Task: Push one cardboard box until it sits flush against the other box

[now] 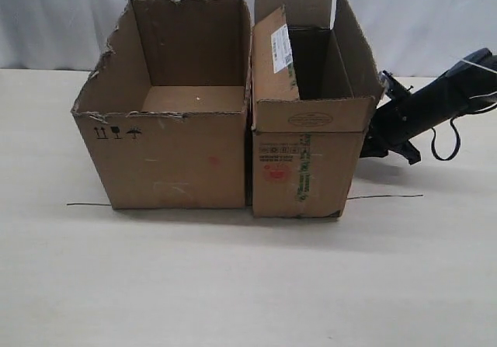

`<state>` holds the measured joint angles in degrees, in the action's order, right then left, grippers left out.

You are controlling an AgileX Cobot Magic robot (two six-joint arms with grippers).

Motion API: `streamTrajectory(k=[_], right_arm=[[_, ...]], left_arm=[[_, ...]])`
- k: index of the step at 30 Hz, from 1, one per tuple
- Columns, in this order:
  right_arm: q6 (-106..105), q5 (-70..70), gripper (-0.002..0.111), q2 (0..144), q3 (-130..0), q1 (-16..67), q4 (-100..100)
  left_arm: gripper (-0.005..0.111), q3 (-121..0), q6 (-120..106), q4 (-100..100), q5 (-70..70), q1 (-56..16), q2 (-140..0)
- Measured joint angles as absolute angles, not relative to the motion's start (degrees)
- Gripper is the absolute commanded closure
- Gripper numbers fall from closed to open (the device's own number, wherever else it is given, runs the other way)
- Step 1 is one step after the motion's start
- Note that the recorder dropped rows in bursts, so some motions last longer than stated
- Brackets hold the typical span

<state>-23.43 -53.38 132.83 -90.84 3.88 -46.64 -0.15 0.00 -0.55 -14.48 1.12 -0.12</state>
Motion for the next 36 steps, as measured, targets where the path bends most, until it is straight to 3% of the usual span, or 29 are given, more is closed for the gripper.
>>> streamTrajectory(k=[9, 18, 25, 36], right_arm=[[-22.9, -50.7, 0.103, 131.2, -92.1, 3.4, -44.6], [-21.8, -49.7, 0.103, 112.8, -90.3, -4.7, -34.7], [-22.8, -47.6, 0.103, 89.9, -73.6, -2.4, -29.6], [-27.2, -31.7, 0.103, 50.0, -45.5, 4.7, -28.8]], left_arm=[[0.107, -0.2, 0.0, -0.6, -14.5, 1.1, -0.1], [0.107, -0.2, 0.0, -0.6, -14.5, 1.1, -0.1], [0.107, -0.2, 0.0, -0.7, -14.5, 1.1, -0.1], [0.107, -0.2, 0.0, -0.7, -14.5, 1.1, -0.1]])
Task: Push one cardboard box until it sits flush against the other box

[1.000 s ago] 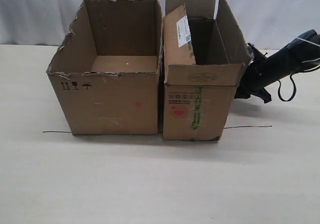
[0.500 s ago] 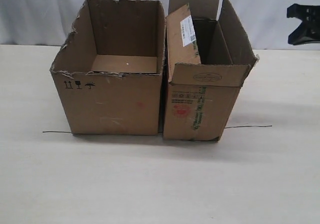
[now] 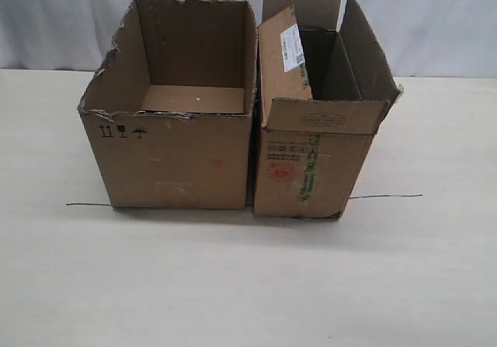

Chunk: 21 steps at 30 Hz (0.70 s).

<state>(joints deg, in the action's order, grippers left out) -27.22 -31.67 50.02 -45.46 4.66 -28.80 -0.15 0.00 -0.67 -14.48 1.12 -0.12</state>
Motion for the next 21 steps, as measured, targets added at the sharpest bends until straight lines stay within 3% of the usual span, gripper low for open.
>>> streamTrajectory(k=[9, 21], right_arm=[[-27.4, -32.2, 0.103, 29.9, -34.4, 4.7, -26.8], [-27.4, -35.9, 0.103, 15.0, -33.5, 4.7, -26.8]], left_arm=[[0.107, -0.2, 0.0, -0.7, -14.5, 1.1, -0.1], [0.107, -0.2, 0.0, -0.7, -14.5, 1.1, -0.1]])
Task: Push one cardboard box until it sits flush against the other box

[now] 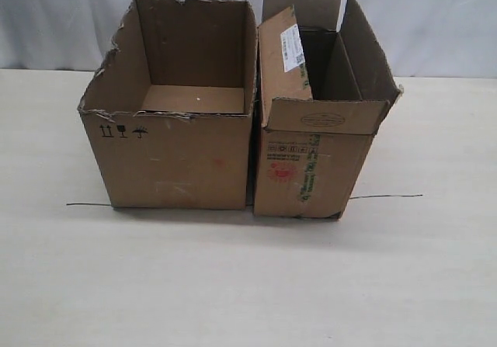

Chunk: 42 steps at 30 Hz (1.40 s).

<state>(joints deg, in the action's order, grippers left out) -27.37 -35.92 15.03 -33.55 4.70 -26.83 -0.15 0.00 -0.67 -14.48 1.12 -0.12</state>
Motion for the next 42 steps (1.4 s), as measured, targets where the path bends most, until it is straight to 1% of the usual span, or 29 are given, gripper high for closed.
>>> streamTrajectory(k=[4, 7, 9, 10, 12, 16, 21, 28, 34, 36, 38, 42], right_arm=[[-27.6, -35.7, 0.103, 12.1, -32.5, 4.7, -26.6], [-27.9, -32.6, 0.103, 10.1, -29.4, 4.7, -25.8], [-20.4, -25.8, 0.103, 7.0, -23.8, 4.7, -20.3], [-11.3, -20.1, 0.103, 4.3, -18.5, 4.7, -14.0], [-1.8, -13.3, 0.103, 1.1, -10.6, 4.7, -7.5], [2.2, -11.3, 0.103, 0.2, -0.7, 4.7, -2.0], [2.4, -18.8, 0.103, 0.2, -0.2, 4.7, 1.5], [2.4, -19.0, 0.103, 0.2, -0.2, 5.5, -3.1], [2.4, -19.2, 0.103, 0.2, -0.2, 13.5, -2.7], [2.4, -19.2, 0.103, 0.2, -0.2, 14.9, -2.7], [2.4, -19.2, 0.103, 0.2, -0.2, 14.8, -2.7], [2.4, -19.2, 0.103, 0.2, -0.2, 12.1, -2.4]], left_arm=[[0.107, -0.2, 0.0, -0.7, -14.5, 1.1, -0.1], [0.107, -0.2, 0.0, -0.7, -14.5, 1.1, -0.1], [0.107, -0.2, 0.0, -0.7, -14.5, 1.1, -0.1], [0.107, -0.2, 0.0, -0.7, -14.5, 1.1, -0.1], [0.107, -0.2, 0.0, -0.7, -14.5, 1.1, -0.1], [0.107, -0.2, 0.0, -0.7, -14.5, 1.1, -0.1], [0.107, -0.2, 0.0, -0.8, -14.5, 1.1, -0.1], [0.107, -0.2, 0.0, -0.8, -14.5, 1.1, -0.1], [0.107, -0.2, 0.0, -0.8, -14.5, 1.1, -0.1], [0.107, -0.2, 0.0, -0.8, -14.5, 1.1, -0.1], [0.107, -0.2, 0.0, -0.8, -14.5, 1.1, -0.1], [0.107, -0.2, 0.0, -0.8, -14.5, 1.1, -0.1]])
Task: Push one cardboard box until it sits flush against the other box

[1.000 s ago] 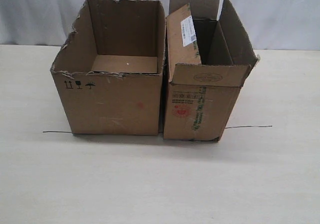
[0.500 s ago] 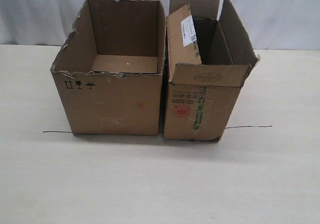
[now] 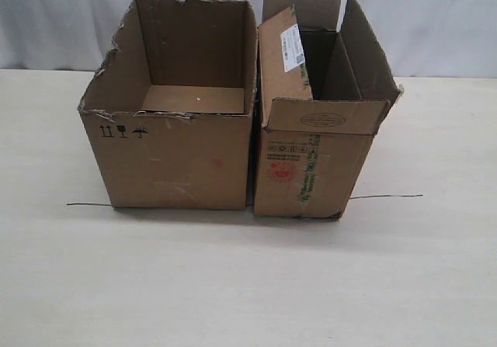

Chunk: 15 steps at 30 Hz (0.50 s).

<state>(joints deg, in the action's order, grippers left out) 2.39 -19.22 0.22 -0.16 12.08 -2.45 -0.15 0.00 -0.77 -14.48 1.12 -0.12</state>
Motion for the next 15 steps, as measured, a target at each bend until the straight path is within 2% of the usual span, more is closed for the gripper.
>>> streamTrajectory(k=[15], right_arm=[[2.4, -19.2, 0.103, 0.2, -0.2, 11.7, -2.3]], left_arm=[[0.107, -0.2, 0.0, -0.8, -14.5, 1.1, -0.1]])
